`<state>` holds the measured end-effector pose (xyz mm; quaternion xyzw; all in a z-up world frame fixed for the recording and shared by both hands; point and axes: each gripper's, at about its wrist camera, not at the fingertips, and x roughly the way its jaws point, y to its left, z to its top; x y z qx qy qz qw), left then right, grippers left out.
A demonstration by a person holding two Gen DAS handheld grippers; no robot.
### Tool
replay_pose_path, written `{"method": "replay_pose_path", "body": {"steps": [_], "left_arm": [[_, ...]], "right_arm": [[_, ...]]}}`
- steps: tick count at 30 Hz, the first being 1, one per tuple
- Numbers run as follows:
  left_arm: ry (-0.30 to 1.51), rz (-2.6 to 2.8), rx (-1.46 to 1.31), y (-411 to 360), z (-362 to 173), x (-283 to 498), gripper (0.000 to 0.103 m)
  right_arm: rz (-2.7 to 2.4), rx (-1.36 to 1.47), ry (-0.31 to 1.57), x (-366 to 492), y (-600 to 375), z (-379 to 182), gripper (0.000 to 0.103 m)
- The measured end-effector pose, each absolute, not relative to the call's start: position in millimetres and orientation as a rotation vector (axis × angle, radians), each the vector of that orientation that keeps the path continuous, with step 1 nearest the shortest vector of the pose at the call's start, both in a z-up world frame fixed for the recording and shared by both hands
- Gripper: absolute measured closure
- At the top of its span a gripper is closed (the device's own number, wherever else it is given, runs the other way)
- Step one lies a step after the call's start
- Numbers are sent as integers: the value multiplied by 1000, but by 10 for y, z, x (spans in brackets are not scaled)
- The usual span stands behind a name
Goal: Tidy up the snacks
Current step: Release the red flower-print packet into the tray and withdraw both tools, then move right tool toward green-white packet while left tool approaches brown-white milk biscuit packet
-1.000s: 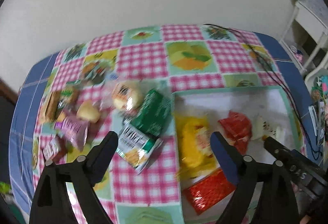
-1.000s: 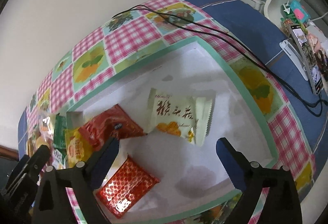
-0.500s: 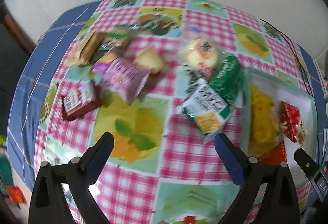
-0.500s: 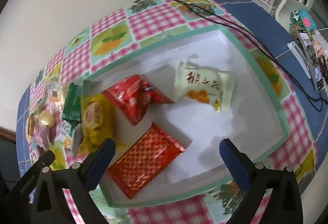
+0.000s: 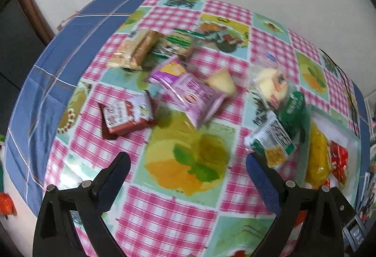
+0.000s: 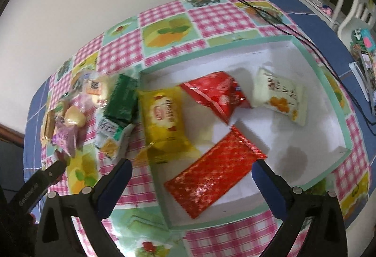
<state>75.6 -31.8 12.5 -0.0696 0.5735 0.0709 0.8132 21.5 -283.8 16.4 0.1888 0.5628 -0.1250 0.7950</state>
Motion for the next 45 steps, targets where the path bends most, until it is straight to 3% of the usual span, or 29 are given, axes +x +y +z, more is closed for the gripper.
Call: {"method": "replay_pose_path", "body": {"steps": [28,45], "left_arm": [[1243,367,-296,1110,-46,895,5],[1290,255,-288,908,-292,1219,5]], "right_arm": [[-86,321,1269,511,-1751,-77,0],[-171,360,1235,867,-1912,-201,0]]}}
